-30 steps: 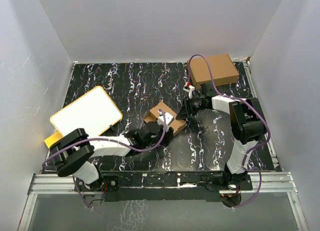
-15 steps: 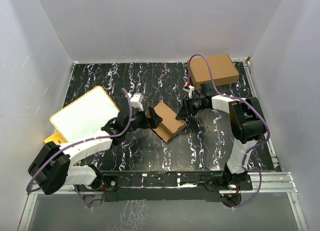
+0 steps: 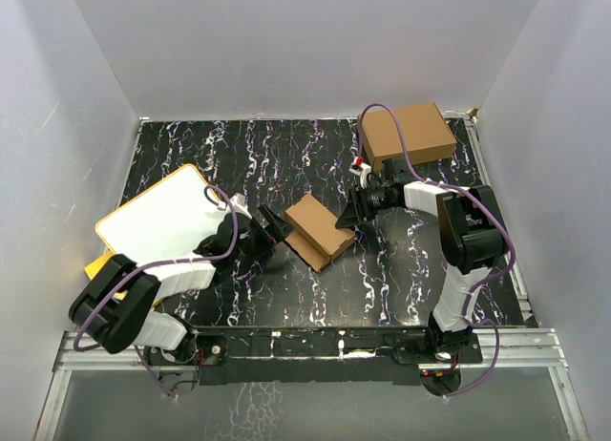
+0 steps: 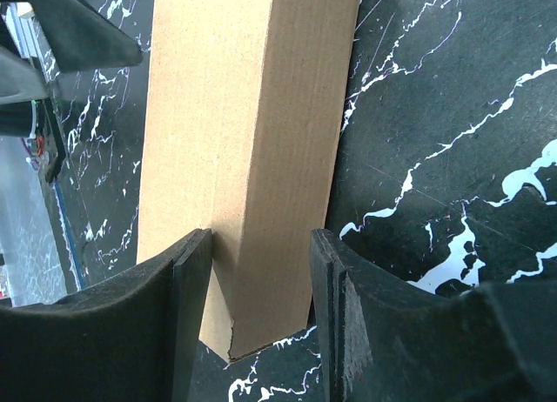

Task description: Fold the paper box

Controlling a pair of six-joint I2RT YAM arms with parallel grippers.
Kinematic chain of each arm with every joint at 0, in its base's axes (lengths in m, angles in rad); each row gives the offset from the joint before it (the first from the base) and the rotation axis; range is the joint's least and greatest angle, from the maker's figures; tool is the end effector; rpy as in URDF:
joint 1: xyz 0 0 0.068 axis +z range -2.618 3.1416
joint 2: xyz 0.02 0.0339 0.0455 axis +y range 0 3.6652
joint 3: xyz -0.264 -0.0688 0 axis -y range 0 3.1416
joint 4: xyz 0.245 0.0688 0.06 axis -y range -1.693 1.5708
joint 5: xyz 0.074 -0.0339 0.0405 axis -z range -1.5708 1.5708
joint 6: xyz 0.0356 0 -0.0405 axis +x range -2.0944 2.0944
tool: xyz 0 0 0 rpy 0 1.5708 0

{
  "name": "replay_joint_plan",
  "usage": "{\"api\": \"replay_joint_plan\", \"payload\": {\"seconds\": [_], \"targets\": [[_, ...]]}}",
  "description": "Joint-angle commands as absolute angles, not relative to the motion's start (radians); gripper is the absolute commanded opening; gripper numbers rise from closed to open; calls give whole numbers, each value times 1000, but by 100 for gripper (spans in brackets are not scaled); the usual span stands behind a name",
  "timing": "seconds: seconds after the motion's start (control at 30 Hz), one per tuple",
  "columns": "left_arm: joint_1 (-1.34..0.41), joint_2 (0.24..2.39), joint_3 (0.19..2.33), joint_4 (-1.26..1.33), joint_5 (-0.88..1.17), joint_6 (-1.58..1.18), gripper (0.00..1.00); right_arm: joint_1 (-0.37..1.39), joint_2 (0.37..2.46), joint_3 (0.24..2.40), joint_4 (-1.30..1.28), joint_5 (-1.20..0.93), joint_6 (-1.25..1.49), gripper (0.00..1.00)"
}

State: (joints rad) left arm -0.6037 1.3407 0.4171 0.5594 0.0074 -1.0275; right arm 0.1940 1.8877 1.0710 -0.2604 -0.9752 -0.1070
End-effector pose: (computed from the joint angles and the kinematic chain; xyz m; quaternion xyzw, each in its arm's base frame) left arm 0.2121 -0.1466 0.1722 -0.1711 0.8055 -0.4152 0.3867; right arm 0.3459 0.0980 0.1441 -0.2416 0.8298 0.4633 0.1959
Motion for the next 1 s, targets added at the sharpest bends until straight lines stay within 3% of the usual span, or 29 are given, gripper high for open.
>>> {"api": "replay_joint_plan", "payload": {"seconds": [0.0, 0.37, 0.7, 0.87, 0.97], "targets": [[-594, 1418, 454, 645, -42, -1141, 97, 199, 1917, 1086, -255, -910, -155, 51], [-566, 1562, 476, 718, -72, -1194, 97, 199, 1921, 1088, -260, -913, -156, 51], [-544, 1668, 521, 754, -38, -1225, 89, 201, 1925, 1089, -260, -913, -158, 51], [-544, 1695, 545, 739, -13, -1232, 76, 206, 1931, 1091, -265, -913, -161, 51], [-544, 1714, 556, 731, 2, -1232, 63, 209, 1932, 1092, -267, -912, -163, 51]]}}
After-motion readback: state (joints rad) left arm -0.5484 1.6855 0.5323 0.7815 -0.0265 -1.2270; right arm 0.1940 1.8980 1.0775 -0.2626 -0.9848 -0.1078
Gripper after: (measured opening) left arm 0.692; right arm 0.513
